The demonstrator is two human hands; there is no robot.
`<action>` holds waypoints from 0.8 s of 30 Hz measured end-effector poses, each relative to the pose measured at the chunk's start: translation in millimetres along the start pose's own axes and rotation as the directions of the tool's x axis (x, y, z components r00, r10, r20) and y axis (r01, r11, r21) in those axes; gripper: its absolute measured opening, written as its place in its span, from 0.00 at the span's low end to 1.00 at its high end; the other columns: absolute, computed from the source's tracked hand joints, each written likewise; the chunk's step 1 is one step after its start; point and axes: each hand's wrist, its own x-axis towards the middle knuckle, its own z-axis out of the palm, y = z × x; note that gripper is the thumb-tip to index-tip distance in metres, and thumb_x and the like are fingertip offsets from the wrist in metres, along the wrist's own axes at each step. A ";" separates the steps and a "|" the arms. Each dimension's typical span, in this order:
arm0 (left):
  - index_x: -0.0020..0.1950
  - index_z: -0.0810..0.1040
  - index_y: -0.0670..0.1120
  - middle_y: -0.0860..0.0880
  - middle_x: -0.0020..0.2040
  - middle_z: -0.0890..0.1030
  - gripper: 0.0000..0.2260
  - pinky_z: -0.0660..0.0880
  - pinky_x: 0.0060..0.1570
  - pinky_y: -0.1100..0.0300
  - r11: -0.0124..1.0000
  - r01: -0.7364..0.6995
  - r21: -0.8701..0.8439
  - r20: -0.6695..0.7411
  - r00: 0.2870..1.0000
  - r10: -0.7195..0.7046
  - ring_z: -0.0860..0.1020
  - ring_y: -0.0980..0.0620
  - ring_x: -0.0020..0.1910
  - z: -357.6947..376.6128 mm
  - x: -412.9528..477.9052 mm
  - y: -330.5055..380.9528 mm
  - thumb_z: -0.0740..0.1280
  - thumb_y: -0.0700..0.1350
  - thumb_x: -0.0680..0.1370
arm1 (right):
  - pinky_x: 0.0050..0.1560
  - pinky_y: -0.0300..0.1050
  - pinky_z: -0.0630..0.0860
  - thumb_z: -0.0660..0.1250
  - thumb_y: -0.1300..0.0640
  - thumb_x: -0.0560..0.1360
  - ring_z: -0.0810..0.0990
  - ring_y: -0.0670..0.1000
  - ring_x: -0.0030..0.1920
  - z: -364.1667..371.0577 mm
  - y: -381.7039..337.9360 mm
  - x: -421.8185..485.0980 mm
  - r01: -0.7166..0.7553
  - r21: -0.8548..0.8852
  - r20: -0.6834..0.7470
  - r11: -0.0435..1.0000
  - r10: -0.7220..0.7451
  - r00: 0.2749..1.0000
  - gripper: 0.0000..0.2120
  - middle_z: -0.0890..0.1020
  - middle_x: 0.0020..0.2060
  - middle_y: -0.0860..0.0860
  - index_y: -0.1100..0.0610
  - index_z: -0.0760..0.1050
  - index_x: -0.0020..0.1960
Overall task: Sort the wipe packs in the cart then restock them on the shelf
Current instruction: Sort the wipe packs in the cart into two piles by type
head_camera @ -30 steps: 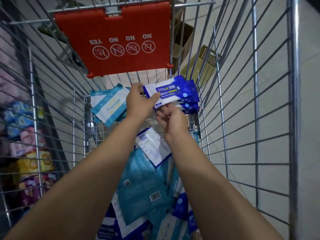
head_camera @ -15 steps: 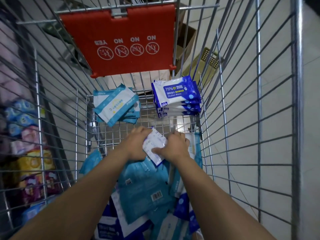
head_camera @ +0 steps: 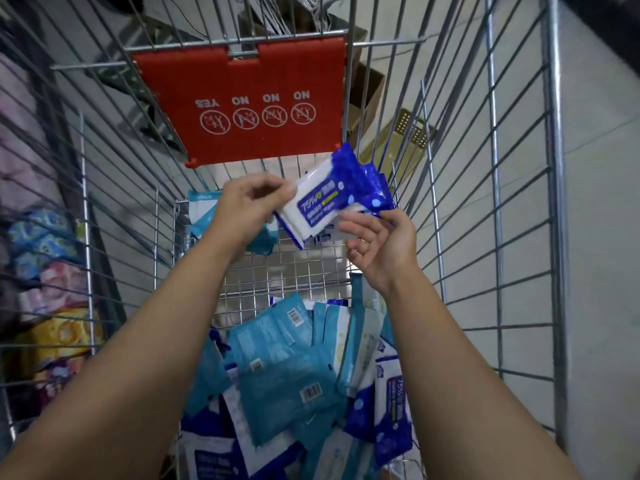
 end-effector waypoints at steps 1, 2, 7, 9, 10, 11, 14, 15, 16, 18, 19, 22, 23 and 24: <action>0.42 0.82 0.49 0.48 0.42 0.82 0.03 0.78 0.45 0.54 1.000 -0.019 -0.010 0.013 1.000 0.020 0.79 0.50 0.43 4.8 8.6 8.1 0.70 0.41 0.75 | 0.25 0.36 0.70 0.52 0.54 0.78 0.73 0.48 0.23 2.8 2.6 1.8 0.029 -0.026 -0.049 0.999 -0.030 0.998 0.20 0.82 0.32 0.55 0.64 0.79 0.44; 0.43 0.81 0.48 0.49 0.41 0.82 0.03 0.78 0.39 0.59 1.000 -0.024 0.011 0.032 0.999 0.023 0.79 0.53 0.40 10.8 17.5 15.5 0.69 0.41 0.75 | 0.25 0.36 0.69 0.54 0.56 0.78 0.73 0.48 0.22 5.9 5.7 2.9 0.053 -0.095 -0.128 0.994 -0.065 0.990 0.17 0.81 0.32 0.53 0.62 0.78 0.44; 0.49 0.78 0.43 0.47 0.45 0.81 0.04 0.74 0.26 0.67 0.943 0.056 0.329 0.147 0.983 -0.109 0.79 0.55 0.37 36.6 58.5 38.5 0.69 0.43 0.77 | 0.33 0.43 0.75 0.62 0.61 0.74 0.76 0.53 0.31 -13.8 49.4 10.3 0.029 -0.660 -0.377 0.750 -0.365 0.851 0.07 0.77 0.32 0.51 0.57 0.74 0.38; 0.45 0.76 0.42 0.42 0.49 0.80 0.04 0.81 0.35 0.61 0.956 0.150 0.253 0.054 0.984 -0.169 0.82 0.47 0.43 41.5 70.0 29.9 0.71 0.38 0.74 | 0.42 0.43 0.73 0.64 0.58 0.75 0.78 0.53 0.42 -25.1 67.0 2.1 -0.003 -0.872 -0.236 0.490 -0.413 0.880 0.02 0.78 0.38 0.49 0.55 0.74 0.45; 0.43 0.75 0.42 0.41 0.48 0.80 0.06 0.82 0.41 0.55 0.968 0.183 0.171 -0.031 0.983 -0.180 0.83 0.44 0.44 42.1 73.5 23.7 0.72 0.36 0.73 | 0.45 0.43 0.73 0.66 0.56 0.75 0.79 0.53 0.47 -30.1 73.7 -1.5 -0.008 -0.934 -0.155 0.357 -0.384 0.910 0.05 0.79 0.43 0.49 0.55 0.75 0.50; 0.43 0.76 0.43 0.42 0.46 0.81 0.08 0.81 0.46 0.52 0.977 0.196 0.085 -0.108 0.976 -0.187 0.83 0.43 0.44 42.3 74.9 17.7 0.74 0.36 0.71 | 0.49 0.45 0.75 0.68 0.53 0.74 0.79 0.53 0.51 -36.1 80.8 -2.2 -0.006 -0.973 -0.081 0.229 -0.323 0.943 0.12 0.79 0.49 0.51 0.56 0.75 0.56; 0.47 0.76 0.46 0.48 0.47 0.78 0.10 0.78 0.49 0.57 0.992 0.129 -0.002 -0.196 0.972 -0.127 0.79 0.49 0.49 43.4 63.7 2.5 0.73 0.36 0.71 | 0.61 0.49 0.71 0.69 0.43 0.72 0.72 0.55 0.61 -42.9 92.2 -6.1 0.032 -0.982 0.062 -0.185 -0.158 0.986 0.26 0.77 0.59 0.53 0.55 0.71 0.65; 0.49 0.76 0.47 0.50 0.49 0.78 0.10 0.76 0.48 0.61 0.995 0.085 0.056 -0.220 0.973 -0.070 0.77 0.51 0.51 42.9 55.6 -4.7 0.73 0.38 0.72 | 0.61 0.49 0.69 0.67 0.41 0.72 0.70 0.54 0.62 -43.7 93.8 -6.2 0.054 -0.961 0.094 -0.270 -0.136 0.986 0.26 0.76 0.60 0.53 0.54 0.71 0.65; 0.49 0.77 0.48 0.52 0.50 0.78 0.09 0.74 0.46 0.64 0.992 0.033 0.123 -0.246 0.969 -0.001 0.76 0.54 0.52 42.0 44.7 -11.0 0.73 0.39 0.72 | 0.62 0.49 0.67 0.67 0.40 0.72 0.69 0.55 0.63 -44.1 94.7 -5.9 0.070 -0.949 0.112 -0.308 -0.119 0.987 0.26 0.75 0.60 0.54 0.53 0.71 0.64; 0.47 0.77 0.48 0.55 0.46 0.78 0.08 0.73 0.42 0.69 0.968 -0.037 0.249 -0.244 0.965 0.099 0.76 0.56 0.46 36.8 21.2 -27.4 0.72 0.40 0.72 | 0.64 0.52 0.67 0.67 0.36 0.70 0.69 0.55 0.63 -44.1 92.6 -5.9 0.085 -0.934 0.122 -0.348 -0.086 0.989 0.28 0.73 0.60 0.54 0.52 0.72 0.64; 0.47 0.77 0.47 0.55 0.43 0.78 0.07 0.73 0.41 0.70 0.949 -0.026 0.314 -0.183 0.979 0.087 0.75 0.56 0.42 32.2 10.7 -38.2 0.71 0.39 0.72 | 0.64 0.52 0.67 0.68 0.35 0.68 0.69 0.55 0.62 -44.1 90.5 -5.9 0.096 -0.925 0.129 -0.368 -0.065 0.990 0.30 0.73 0.59 0.53 0.52 0.72 0.64; 0.49 0.77 0.43 0.49 0.45 0.79 0.10 0.75 0.50 0.58 0.760 0.120 0.639 0.185 0.935 -0.303 0.77 0.51 0.44 14.3 -15.0 -76.2 0.74 0.43 0.71 | 0.61 0.51 0.68 0.70 0.35 0.67 0.70 0.55 0.61 -44.9 82.7 -8.3 0.129 -0.918 0.148 -0.374 -0.022 0.989 0.32 0.71 0.58 0.54 0.52 0.71 0.64; 0.49 0.77 0.44 0.47 0.47 0.79 0.13 0.75 0.50 0.55 0.664 0.149 0.732 0.246 0.851 -0.463 0.77 0.50 0.45 10.1 -24.0 -86.4 0.75 0.46 0.70 | 0.59 0.50 0.68 0.70 0.36 0.68 0.71 0.55 0.60 -45.9 81.7 -8.7 0.140 -0.921 0.157 -0.363 -0.018 0.987 0.31 0.72 0.58 0.54 0.53 0.71 0.63; 0.50 0.76 0.45 0.47 0.47 0.78 0.15 0.74 0.48 0.55 0.610 0.182 0.771 0.266 0.778 -0.569 0.76 0.50 0.44 6.6 -32.6 -94.0 0.76 0.48 0.69 | 0.57 0.49 0.69 0.70 0.37 0.69 0.72 0.55 0.59 -47.4 82.2 -9.1 0.146 -0.927 0.160 -0.347 -0.012 0.987 0.29 0.73 0.58 0.54 0.53 0.71 0.63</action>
